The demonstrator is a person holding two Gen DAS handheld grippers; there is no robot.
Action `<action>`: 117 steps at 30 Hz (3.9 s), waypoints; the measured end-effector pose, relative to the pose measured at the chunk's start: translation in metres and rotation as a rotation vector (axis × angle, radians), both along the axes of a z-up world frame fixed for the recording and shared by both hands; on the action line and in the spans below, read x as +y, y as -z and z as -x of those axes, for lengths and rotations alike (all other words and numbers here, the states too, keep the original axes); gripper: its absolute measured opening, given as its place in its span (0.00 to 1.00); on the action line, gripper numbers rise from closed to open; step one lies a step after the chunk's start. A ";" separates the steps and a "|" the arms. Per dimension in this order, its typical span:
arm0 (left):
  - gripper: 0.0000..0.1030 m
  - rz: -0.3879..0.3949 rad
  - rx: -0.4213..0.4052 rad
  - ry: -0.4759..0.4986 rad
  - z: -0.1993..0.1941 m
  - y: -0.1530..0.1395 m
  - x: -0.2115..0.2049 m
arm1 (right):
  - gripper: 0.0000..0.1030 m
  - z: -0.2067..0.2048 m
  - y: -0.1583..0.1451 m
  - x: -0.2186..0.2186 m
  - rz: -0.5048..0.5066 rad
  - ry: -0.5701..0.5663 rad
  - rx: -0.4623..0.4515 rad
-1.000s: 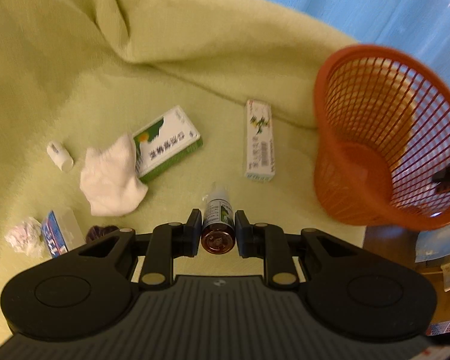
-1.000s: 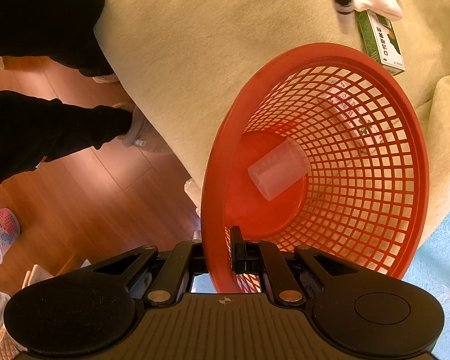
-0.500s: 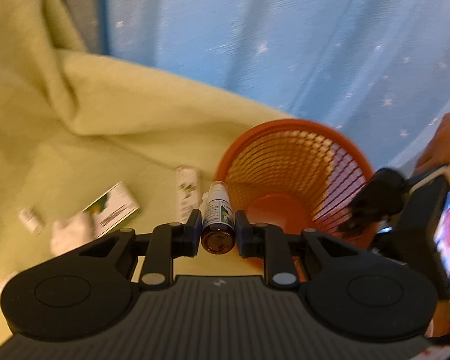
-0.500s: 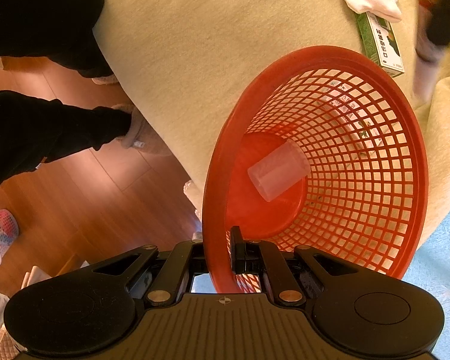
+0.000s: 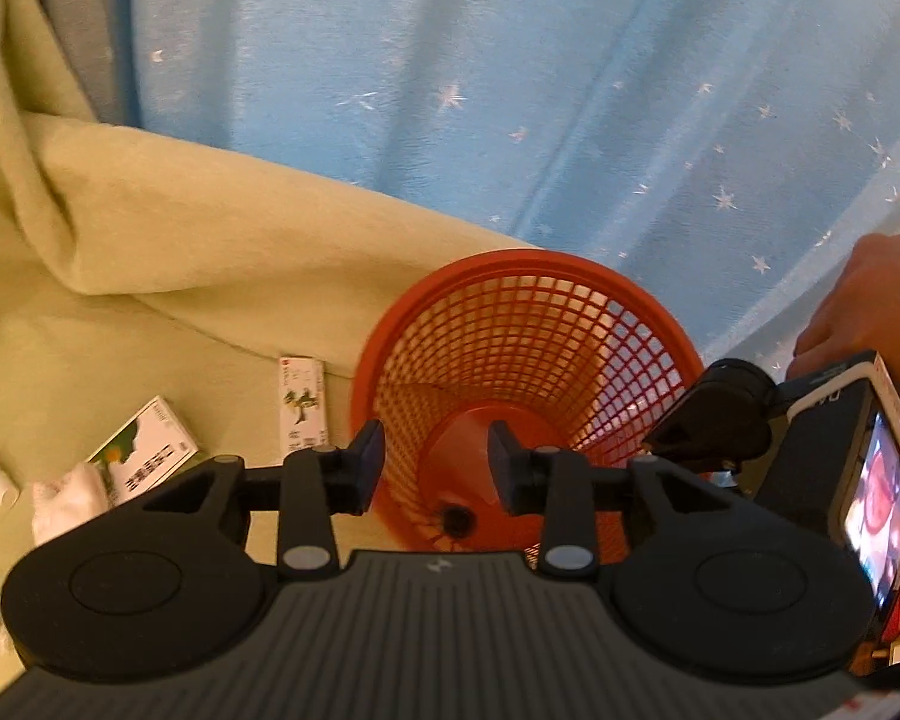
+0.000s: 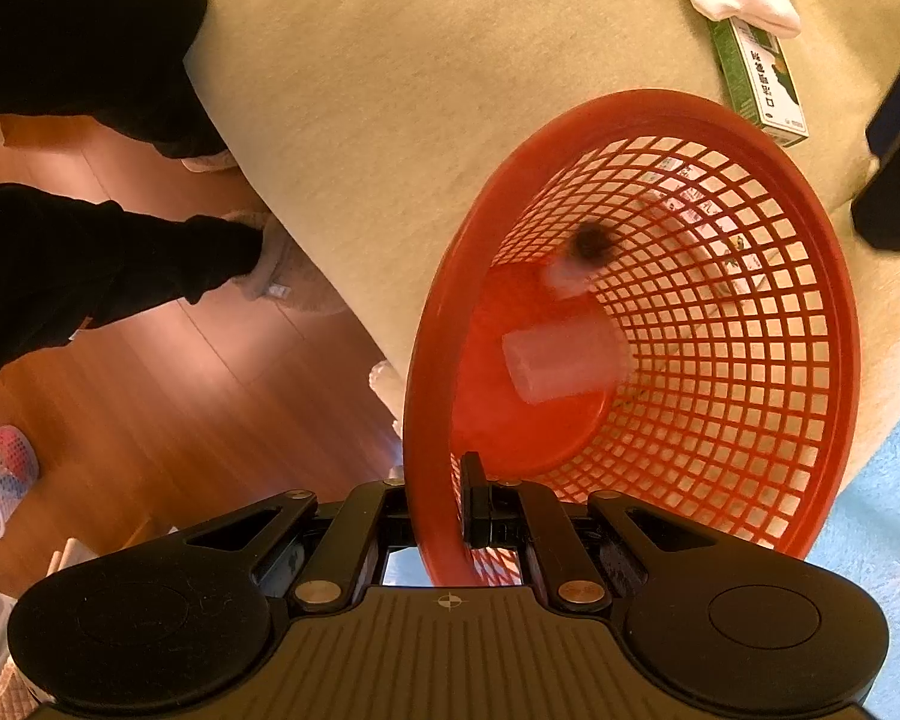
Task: Organize objects
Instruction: 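Carry the spray bottle over the basket and open the left tool, then move the left tool to the brown scrunchie and grasp it, then carry the scrunchie over the basket and open the left tool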
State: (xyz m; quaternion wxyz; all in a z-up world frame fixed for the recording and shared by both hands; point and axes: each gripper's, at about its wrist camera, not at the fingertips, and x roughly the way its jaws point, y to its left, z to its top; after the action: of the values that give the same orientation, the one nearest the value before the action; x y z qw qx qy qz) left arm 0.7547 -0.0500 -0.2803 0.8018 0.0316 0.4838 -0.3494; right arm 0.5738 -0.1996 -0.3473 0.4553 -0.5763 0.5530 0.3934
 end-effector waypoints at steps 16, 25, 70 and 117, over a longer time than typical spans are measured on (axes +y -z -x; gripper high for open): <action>0.38 -0.196 0.021 -0.294 0.019 0.033 0.094 | 0.02 0.000 -0.001 0.001 0.003 -0.006 0.005; 0.40 -0.344 0.012 -0.399 0.020 0.078 0.145 | 0.02 -0.001 -0.003 0.005 0.012 -0.008 0.012; 0.08 -0.569 0.013 -0.086 0.010 0.175 0.128 | 0.02 -0.003 -0.001 0.007 0.030 -0.022 0.022; 0.19 0.017 -0.159 0.240 0.005 -0.008 -0.033 | 0.02 0.003 0.000 0.008 -0.003 -0.007 0.004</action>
State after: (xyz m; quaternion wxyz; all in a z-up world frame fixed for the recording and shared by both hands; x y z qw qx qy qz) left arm 0.7493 -0.0833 -0.2726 0.7903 0.1102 0.4084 -0.4433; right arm 0.5708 -0.1914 -0.3475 0.4539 -0.5768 0.5512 0.3970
